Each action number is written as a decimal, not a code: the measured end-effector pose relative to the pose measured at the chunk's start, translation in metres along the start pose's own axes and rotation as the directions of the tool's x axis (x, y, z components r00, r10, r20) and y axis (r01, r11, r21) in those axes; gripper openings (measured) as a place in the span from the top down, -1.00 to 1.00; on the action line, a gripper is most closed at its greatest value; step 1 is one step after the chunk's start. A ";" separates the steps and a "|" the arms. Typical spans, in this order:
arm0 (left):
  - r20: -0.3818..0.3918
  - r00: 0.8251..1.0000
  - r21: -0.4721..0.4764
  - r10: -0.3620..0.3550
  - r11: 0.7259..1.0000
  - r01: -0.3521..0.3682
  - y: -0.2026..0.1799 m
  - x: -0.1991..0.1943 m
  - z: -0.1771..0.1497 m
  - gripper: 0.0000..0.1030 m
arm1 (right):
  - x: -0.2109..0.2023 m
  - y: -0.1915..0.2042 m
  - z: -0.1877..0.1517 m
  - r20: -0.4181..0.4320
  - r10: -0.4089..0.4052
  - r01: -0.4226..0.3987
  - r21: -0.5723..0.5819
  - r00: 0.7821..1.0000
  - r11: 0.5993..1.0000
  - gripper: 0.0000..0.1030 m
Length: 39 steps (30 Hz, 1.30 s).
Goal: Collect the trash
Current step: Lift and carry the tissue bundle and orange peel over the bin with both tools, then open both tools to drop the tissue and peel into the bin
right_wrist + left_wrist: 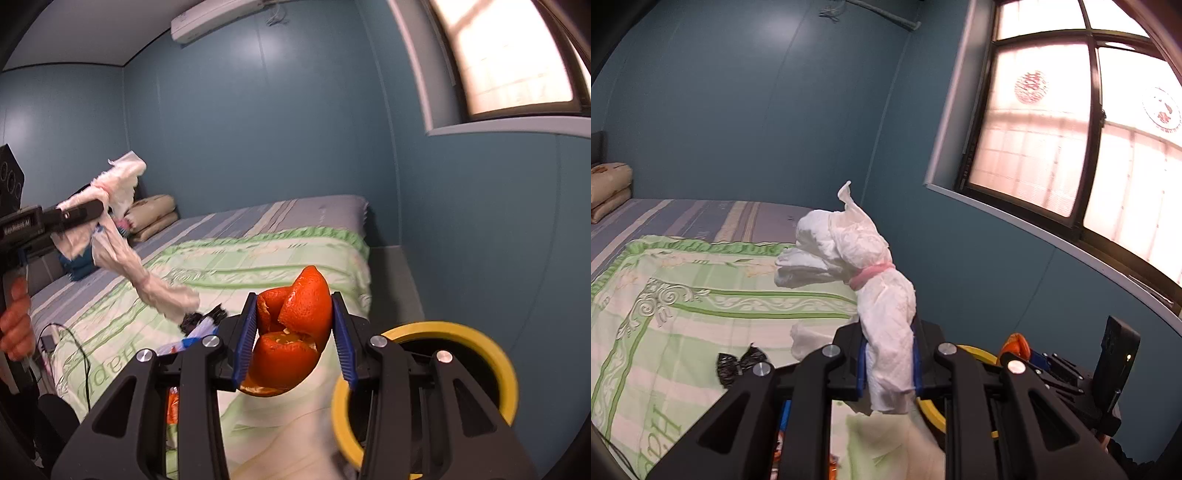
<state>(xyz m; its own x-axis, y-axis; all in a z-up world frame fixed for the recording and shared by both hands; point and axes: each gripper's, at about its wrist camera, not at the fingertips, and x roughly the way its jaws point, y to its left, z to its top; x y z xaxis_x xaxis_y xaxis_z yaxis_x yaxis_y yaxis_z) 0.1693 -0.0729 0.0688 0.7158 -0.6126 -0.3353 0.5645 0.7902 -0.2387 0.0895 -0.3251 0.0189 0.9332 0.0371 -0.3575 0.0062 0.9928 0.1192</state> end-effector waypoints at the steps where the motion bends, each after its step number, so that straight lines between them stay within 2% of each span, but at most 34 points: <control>1: -0.006 1.000 0.009 -0.015 1.000 0.015 -0.008 0.006 0.000 0.68 | -0.004 -0.002 0.002 0.007 -0.012 0.012 -0.001 1.000 1.000 0.29; 8: -0.047 0.995 0.025 -0.092 0.995 0.093 -0.040 0.039 -0.001 0.68 | -0.026 -0.025 0.013 0.050 -0.077 0.076 0.010 0.996 0.997 0.29; 17: -0.102 0.979 0.026 -0.177 0.983 0.180 -0.078 0.079 -0.014 0.68 | -0.036 -0.055 0.014 0.066 -0.151 0.148 0.046 0.986 0.988 0.29; 29: -0.195 0.947 0.008 -0.256 0.965 0.263 -0.110 0.132 -0.040 0.68 | -0.016 -0.102 -0.003 0.014 -0.233 0.229 0.128 0.972 0.965 0.29; 39: -0.280 0.917 0.000 -0.285 0.955 0.297 -0.128 0.175 -0.065 0.68 | 0.008 -0.137 -0.021 -0.062 -0.263 0.270 0.186 0.963 0.945 0.29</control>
<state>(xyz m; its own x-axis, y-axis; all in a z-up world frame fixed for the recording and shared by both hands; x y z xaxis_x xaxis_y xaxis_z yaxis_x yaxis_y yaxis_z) 0.1959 -0.2805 -0.0185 0.3798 -0.7818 -0.4946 0.7520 0.5723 -0.3272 0.0887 -0.4588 -0.0204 0.8745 -0.2180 -0.4333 0.3245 0.9269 0.1886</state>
